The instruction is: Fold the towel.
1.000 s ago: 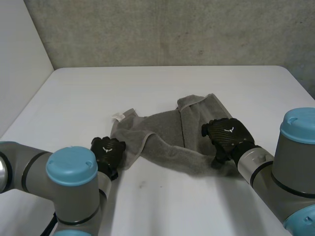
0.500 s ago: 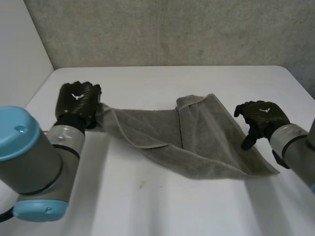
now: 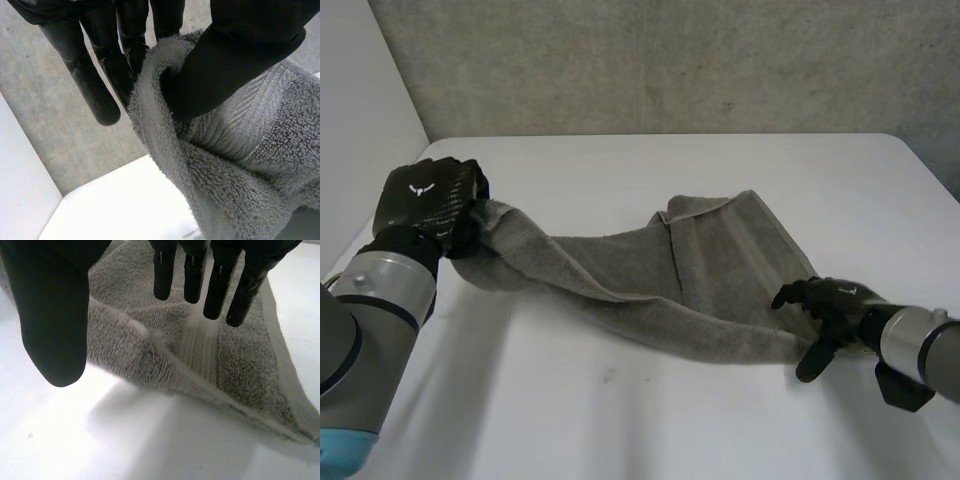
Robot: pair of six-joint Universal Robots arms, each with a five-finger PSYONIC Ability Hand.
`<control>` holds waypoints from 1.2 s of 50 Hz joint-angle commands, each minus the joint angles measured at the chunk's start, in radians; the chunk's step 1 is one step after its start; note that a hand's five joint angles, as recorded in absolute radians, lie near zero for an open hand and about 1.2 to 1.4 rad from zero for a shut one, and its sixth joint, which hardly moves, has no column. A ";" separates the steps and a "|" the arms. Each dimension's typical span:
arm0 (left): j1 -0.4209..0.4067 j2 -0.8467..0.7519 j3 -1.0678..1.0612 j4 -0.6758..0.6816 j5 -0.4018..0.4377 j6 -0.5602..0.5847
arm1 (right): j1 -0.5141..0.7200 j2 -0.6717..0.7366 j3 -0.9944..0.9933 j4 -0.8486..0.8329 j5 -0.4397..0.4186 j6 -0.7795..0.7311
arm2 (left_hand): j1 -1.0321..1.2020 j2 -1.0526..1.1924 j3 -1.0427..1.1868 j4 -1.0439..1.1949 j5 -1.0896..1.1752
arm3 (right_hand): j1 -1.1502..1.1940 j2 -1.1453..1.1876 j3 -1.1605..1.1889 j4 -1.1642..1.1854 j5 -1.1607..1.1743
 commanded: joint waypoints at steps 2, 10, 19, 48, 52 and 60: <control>0.050 -0.001 0.022 -0.038 0.041 -0.066 | 0.006 0.004 0.092 -0.179 0.068 -0.008 | 0.221 0.180 0.185 0.178 0.195 | 0.231 0.184 0.181 0.177 0.170; 0.071 -0.001 0.030 -0.050 0.062 -0.103 | 0.009 0.043 0.095 -0.275 0.162 -0.033 | 0.221 0.180 0.185 0.178 0.195 | 0.739 0.692 0.689 0.685 0.678; 0.094 0.002 0.051 -0.094 0.064 -0.143 | -0.002 0.045 0.087 -0.301 0.160 -0.160 | 0.221 0.180 0.185 0.178 0.195 | 1.088 1.041 1.037 1.033 1.026; 0.214 0.063 0.159 -0.274 0.174 -0.262 | -0.045 -0.245 -0.385 0.245 0.025 -0.301 | 0.221 0.180 0.185 0.178 0.195 | 1.088 1.041 1.037 1.033 1.026; 0.214 -0.049 0.166 -0.269 0.191 -0.261 | -0.027 -0.101 -0.407 0.240 0.062 -0.321 | 0.221 0.180 0.185 0.178 0.195 | 1.088 1.041 1.037 1.033 1.026; 0.211 -0.319 0.346 -0.265 0.190 -0.250 | 0.047 0.147 -0.581 0.194 0.168 -0.330 | 0.221 0.180 0.185 0.178 0.195 | 1.088 1.041 1.037 1.033 1.026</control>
